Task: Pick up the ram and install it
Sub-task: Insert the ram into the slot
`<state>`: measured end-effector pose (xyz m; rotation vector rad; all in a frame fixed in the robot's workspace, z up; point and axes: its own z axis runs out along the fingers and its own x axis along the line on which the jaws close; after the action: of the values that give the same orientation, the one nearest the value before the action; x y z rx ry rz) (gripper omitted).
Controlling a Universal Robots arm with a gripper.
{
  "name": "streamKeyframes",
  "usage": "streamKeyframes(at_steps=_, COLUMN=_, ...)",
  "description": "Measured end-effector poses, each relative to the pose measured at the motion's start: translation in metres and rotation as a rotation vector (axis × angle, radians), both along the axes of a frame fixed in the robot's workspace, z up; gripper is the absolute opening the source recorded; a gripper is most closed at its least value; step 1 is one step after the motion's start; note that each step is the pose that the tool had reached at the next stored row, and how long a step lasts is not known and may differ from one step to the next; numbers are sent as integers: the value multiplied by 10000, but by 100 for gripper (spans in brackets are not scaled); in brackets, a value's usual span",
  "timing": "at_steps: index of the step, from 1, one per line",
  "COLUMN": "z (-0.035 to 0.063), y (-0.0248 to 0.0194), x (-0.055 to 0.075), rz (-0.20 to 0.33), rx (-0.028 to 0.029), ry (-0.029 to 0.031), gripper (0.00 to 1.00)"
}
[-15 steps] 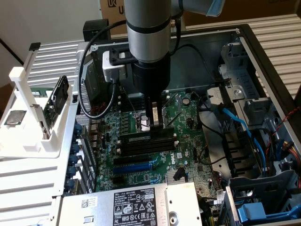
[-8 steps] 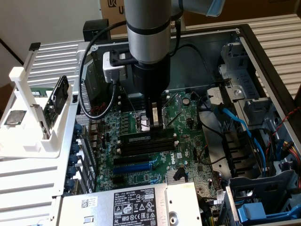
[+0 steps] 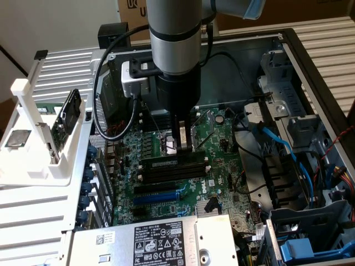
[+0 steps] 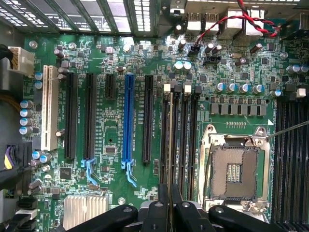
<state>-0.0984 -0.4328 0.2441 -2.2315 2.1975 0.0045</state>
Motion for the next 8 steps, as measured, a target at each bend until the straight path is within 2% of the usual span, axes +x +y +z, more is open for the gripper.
streamKeyframes(at_steps=8, z=-1, y=-17, x=-1, rz=-1, rx=1, ry=0, gripper=13)
